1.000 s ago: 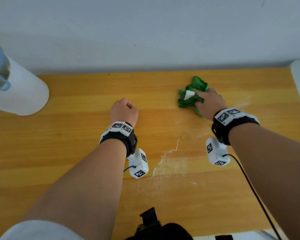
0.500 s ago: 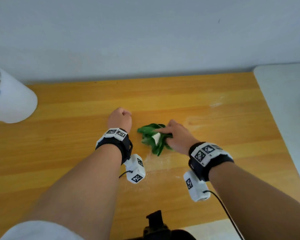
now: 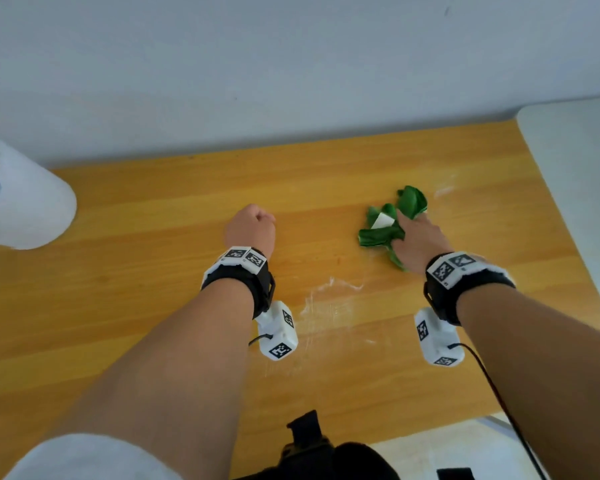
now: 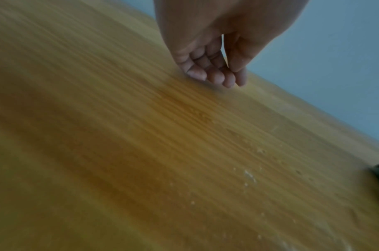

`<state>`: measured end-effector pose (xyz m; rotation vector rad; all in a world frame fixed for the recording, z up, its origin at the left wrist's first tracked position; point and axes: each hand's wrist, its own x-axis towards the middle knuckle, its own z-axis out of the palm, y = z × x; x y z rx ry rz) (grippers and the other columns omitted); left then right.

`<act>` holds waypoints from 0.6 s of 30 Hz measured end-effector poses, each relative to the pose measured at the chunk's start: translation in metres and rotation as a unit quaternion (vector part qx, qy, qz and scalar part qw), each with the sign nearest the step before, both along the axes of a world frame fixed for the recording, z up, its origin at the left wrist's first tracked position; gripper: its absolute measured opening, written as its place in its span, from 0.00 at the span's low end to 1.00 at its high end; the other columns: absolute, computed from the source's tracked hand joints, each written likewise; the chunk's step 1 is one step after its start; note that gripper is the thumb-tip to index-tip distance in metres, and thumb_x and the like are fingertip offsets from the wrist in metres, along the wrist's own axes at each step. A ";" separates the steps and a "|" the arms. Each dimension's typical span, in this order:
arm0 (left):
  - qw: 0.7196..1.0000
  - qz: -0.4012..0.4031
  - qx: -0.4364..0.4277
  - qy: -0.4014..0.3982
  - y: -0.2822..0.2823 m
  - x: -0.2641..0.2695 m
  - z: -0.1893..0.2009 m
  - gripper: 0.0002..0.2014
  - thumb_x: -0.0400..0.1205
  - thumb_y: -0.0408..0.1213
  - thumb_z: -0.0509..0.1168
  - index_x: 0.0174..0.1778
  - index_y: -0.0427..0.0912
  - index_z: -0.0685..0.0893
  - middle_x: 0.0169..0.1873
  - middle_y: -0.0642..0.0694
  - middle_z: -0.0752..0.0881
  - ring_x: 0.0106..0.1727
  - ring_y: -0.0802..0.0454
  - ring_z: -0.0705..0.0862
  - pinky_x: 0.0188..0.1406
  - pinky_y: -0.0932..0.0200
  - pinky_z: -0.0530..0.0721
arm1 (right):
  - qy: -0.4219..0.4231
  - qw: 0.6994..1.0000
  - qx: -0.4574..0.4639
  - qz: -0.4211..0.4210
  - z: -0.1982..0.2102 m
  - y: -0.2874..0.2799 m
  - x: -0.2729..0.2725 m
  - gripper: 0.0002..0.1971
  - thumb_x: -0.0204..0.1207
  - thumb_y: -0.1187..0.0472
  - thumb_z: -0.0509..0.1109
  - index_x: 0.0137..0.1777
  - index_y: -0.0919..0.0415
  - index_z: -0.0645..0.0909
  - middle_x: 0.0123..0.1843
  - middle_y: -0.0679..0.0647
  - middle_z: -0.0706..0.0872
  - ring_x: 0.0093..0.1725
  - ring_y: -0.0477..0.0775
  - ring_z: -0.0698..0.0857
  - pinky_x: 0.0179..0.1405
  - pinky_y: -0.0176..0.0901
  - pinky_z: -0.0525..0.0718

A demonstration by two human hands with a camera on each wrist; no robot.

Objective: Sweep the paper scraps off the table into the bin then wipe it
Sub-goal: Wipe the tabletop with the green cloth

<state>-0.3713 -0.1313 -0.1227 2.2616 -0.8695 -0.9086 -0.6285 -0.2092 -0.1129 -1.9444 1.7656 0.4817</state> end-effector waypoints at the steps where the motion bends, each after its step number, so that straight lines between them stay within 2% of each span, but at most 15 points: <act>1: 1.000 -0.001 0.000 0.003 -0.002 0.000 0.000 0.14 0.82 0.29 0.54 0.48 0.45 0.86 0.37 0.47 0.86 0.24 0.52 0.73 0.22 0.61 0.68 | -0.007 1.000 -0.001 0.019 0.002 0.008 0.004 0.34 0.83 0.55 0.58 0.86 0.49 0.49 0.84 0.64 0.56 0.73 0.72 0.71 0.70 0.58 0.76; 3: 1.000 -0.008 0.002 -0.001 -0.007 -0.001 0.001 0.15 0.82 0.29 0.54 0.49 0.46 0.86 0.39 0.48 0.86 0.25 0.53 0.74 0.22 0.61 0.68 | -0.028 0.998 0.005 0.056 0.005 0.025 0.015 0.34 0.82 0.54 0.59 0.86 0.48 0.51 0.82 0.64 0.60 0.72 0.70 0.73 0.68 0.56 0.77; 5: 1.000 -0.017 0.000 -0.006 -0.012 -0.003 0.002 0.16 0.81 0.29 0.54 0.49 0.46 0.86 0.39 0.49 0.85 0.26 0.54 0.75 0.22 0.61 0.68 | -0.057 0.994 0.020 0.094 0.009 0.044 0.027 0.33 0.82 0.53 0.61 0.85 0.45 0.53 0.79 0.62 0.64 0.67 0.67 0.75 0.62 0.53 0.80; 7: 1.000 -0.024 -0.005 -0.004 -0.018 -0.006 0.005 0.16 0.81 0.28 0.53 0.49 0.45 0.87 0.41 0.49 0.85 0.27 0.55 0.76 0.23 0.61 0.69 | -0.112 0.986 0.051 0.112 0.012 0.062 0.038 0.32 0.81 0.54 0.63 0.84 0.43 0.59 0.76 0.56 0.68 0.58 0.60 0.79 0.50 0.47 0.81; 9: 0.999 -0.031 -0.010 0.002 -0.023 -0.011 0.008 0.16 0.82 0.28 0.54 0.49 0.44 0.86 0.44 0.50 0.86 0.28 0.54 0.76 0.24 0.60 0.71 | -0.174 0.975 0.094 0.100 0.014 0.076 0.046 0.28 0.81 0.56 0.65 0.81 0.45 0.67 0.72 0.53 0.72 0.52 0.53 0.78 0.47 0.42 0.78; 12: 0.999 -0.041 -0.019 0.003 -0.031 -0.018 0.013 0.15 0.82 0.29 0.54 0.48 0.44 0.87 0.44 0.51 0.85 0.29 0.54 0.77 0.26 0.60 0.74 | -0.247 0.964 0.097 0.006 0.022 0.074 0.044 0.24 0.80 0.58 0.66 0.78 0.50 0.73 0.59 0.52 0.77 0.48 0.59 0.82 0.46 0.51 0.84; 15: 0.999 -0.047 -0.017 -0.006 -0.039 -0.022 0.016 0.14 0.82 0.29 0.55 0.46 0.45 0.86 0.40 0.52 0.84 0.28 0.55 0.76 0.24 0.60 0.71 | -0.273 0.957 0.027 -0.097 0.031 0.045 0.018 0.24 0.80 0.59 0.65 0.77 0.51 0.74 0.43 0.49 0.81 0.42 0.66 0.84 0.37 0.52 0.81; 18: 0.999 -0.047 -0.011 -0.001 -0.048 -0.027 0.015 0.14 0.82 0.29 0.55 0.45 0.47 0.86 0.34 0.56 0.80 0.27 0.54 0.76 0.23 0.60 0.70 | -0.275 0.943 -0.035 -0.182 0.035 0.003 -0.023 0.22 0.80 0.59 0.65 0.74 0.52 0.77 0.43 0.52 0.87 0.45 0.70 0.87 0.34 0.52 0.83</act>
